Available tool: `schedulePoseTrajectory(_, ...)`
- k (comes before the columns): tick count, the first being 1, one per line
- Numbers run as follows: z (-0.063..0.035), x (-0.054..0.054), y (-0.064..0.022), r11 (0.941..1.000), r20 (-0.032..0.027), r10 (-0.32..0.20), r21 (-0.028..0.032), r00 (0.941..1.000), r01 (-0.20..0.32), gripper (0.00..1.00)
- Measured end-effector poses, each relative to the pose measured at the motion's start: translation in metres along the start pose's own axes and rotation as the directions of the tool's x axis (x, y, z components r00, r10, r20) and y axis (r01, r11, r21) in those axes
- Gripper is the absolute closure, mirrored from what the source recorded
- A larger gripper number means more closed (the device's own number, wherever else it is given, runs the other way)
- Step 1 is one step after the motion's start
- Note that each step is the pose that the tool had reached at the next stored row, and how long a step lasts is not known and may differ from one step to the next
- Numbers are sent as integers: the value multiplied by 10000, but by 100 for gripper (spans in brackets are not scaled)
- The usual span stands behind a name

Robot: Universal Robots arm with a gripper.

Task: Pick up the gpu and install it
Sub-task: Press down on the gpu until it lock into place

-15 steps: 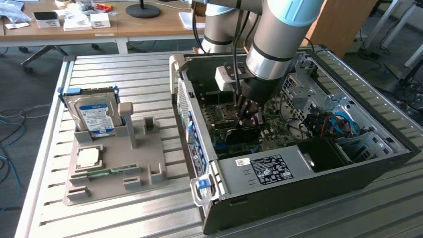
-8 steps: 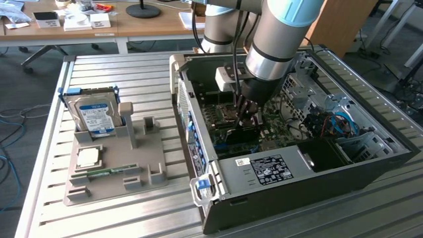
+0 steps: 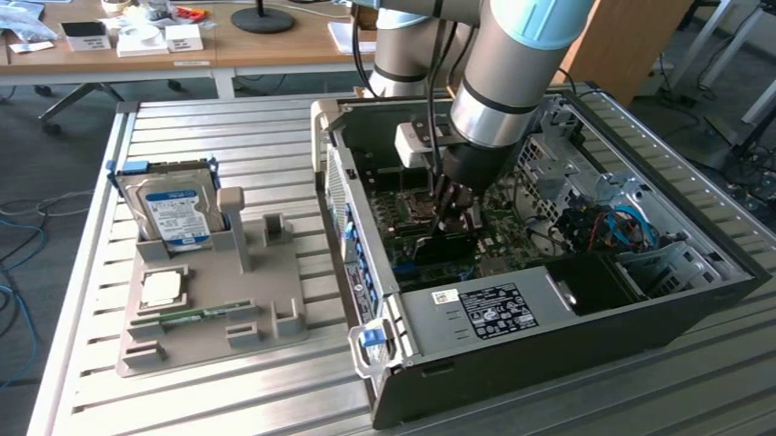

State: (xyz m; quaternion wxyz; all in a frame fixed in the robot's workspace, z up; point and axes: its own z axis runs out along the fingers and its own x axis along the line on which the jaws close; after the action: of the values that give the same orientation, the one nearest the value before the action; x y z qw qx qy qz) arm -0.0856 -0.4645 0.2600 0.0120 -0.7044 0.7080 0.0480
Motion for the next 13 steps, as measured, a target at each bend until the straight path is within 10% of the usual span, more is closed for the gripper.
schedulePoseTrajectory(13,-89,-8,4,10000,2,0,1,10000,0,89)
